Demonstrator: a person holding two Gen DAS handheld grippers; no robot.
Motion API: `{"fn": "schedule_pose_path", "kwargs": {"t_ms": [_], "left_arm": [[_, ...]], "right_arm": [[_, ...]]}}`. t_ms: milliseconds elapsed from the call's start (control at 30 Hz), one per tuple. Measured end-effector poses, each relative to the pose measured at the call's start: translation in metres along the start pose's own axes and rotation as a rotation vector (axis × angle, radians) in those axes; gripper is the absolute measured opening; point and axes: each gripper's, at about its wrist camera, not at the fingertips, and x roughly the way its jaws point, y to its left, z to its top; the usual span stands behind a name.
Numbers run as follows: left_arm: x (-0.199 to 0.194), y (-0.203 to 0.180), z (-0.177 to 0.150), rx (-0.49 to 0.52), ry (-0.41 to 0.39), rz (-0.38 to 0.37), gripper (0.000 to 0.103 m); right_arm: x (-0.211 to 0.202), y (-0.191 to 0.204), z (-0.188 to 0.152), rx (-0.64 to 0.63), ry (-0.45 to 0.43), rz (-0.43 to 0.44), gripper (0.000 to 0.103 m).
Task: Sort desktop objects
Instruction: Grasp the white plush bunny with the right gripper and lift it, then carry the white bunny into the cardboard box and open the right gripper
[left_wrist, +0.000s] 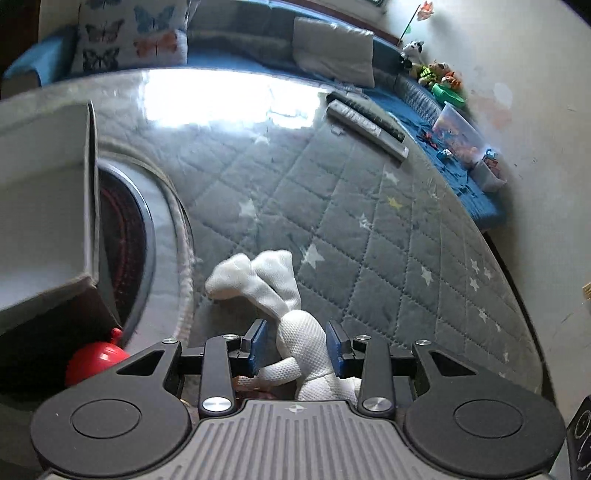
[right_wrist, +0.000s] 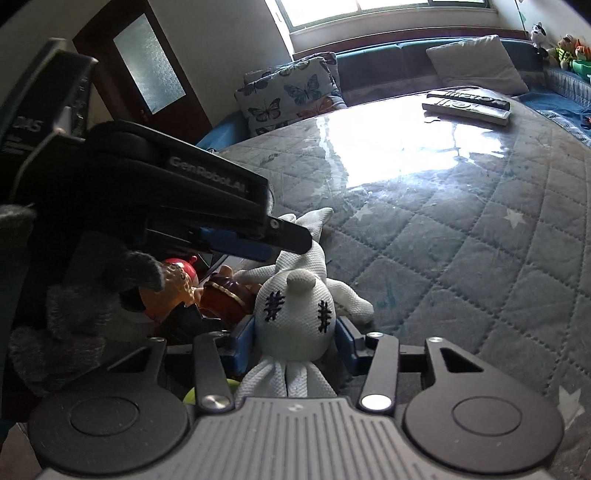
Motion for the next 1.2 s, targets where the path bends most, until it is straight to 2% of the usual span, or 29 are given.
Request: {"fn": "schedule_pose_path", "kwargs": {"t_ms": [133,233,367,500,667,867,1033,1200], "left_arm": [[0.009,0.005,0.001,-0.032,0.023,-0.035,0.037],[0.015,0.008,0.002,-0.052,0.037,-0.061,0.033],[0.007,0.006,0.000,-0.036,-0.003,-0.087,0.029],[-0.018,0.007,0.002,-0.028,-0.076,-0.098,0.028],[-0.065,0.014,0.013,-0.012,-0.212,-0.051,0.028],[-0.115,0.050,0.034,-0.063,-0.344,0.038,0.028],[-0.129,0.090,0.053,-0.128,-0.377,0.091,0.028],[-0.122,0.138,0.071,-0.215,-0.370,0.108,0.028]], "right_arm": [[0.000,0.000,-0.001,-0.007,-0.003,0.002,0.045],[-0.001,-0.001,-0.002,-0.009,-0.010,0.001,0.043],[-0.006,0.001,-0.002,-0.024,-0.028,-0.005,0.042],[-0.016,0.012,0.005,-0.078,-0.068,-0.001,0.042],[-0.015,0.045,0.032,-0.198,-0.107,0.061,0.042],[-0.003,0.089,0.070,-0.356,-0.136,0.136,0.042],[0.030,0.126,0.100,-0.437,-0.099,0.192,0.042],[0.070,0.153,0.121,-0.476,-0.041,0.224,0.042]]}}
